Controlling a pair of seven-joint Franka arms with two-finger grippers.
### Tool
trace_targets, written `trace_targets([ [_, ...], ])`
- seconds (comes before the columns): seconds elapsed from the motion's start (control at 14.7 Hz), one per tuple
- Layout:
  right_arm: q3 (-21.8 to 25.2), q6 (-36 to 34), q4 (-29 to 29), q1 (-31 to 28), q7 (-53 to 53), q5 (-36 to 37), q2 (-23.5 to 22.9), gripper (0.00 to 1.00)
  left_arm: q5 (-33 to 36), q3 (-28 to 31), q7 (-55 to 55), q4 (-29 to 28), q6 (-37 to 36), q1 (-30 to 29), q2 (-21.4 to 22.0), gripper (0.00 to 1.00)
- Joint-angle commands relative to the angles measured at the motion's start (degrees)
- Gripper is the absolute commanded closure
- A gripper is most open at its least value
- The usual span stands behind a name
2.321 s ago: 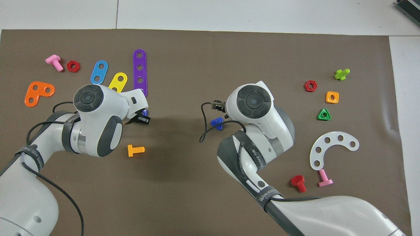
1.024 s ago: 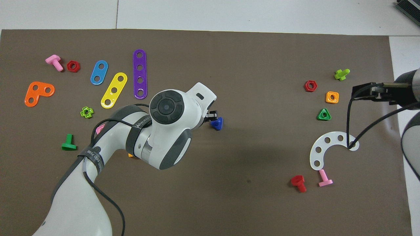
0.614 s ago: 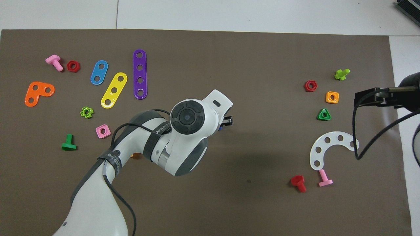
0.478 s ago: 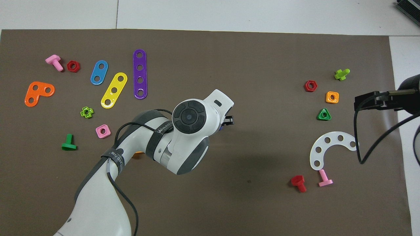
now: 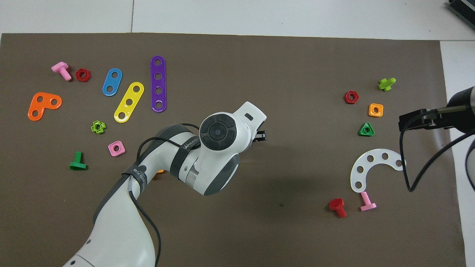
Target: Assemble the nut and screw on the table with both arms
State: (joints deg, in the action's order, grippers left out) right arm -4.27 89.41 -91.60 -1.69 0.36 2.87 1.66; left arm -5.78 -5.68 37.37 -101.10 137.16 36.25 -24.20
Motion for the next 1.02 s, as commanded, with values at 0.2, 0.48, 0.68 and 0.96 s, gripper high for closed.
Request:
trace_targets([
  [0.2, -0.12, -0.12, 0.02, -0.51, -2.55, -1.64, 0.28, 0.00, -0.02, 1.20, 0.34, -0.41, 0.65, 1.72, -1.02, 0.88],
  [0.48, 0.05, 0.06, 0.28, -0.68, -2.55, -1.64, 0.36, 0.00, 0.33, 1.37, 0.34, -0.67, -0.23, 1.72, -0.93, 0.88],
  [0.68, -0.03, 0.67, 0.20, -0.42, -2.29, -1.56, 0.36, 0.00, 1.47, 1.37, 0.34, -0.32, -1.36, 1.63, -0.93, 0.88],
  [0.96, -0.12, 1.20, 0.46, -0.77, -2.29, -1.64, 0.36, 0.00, 3.32, 1.37, 0.34, -0.06, -4.35, 1.63, -0.76, 0.88],
])
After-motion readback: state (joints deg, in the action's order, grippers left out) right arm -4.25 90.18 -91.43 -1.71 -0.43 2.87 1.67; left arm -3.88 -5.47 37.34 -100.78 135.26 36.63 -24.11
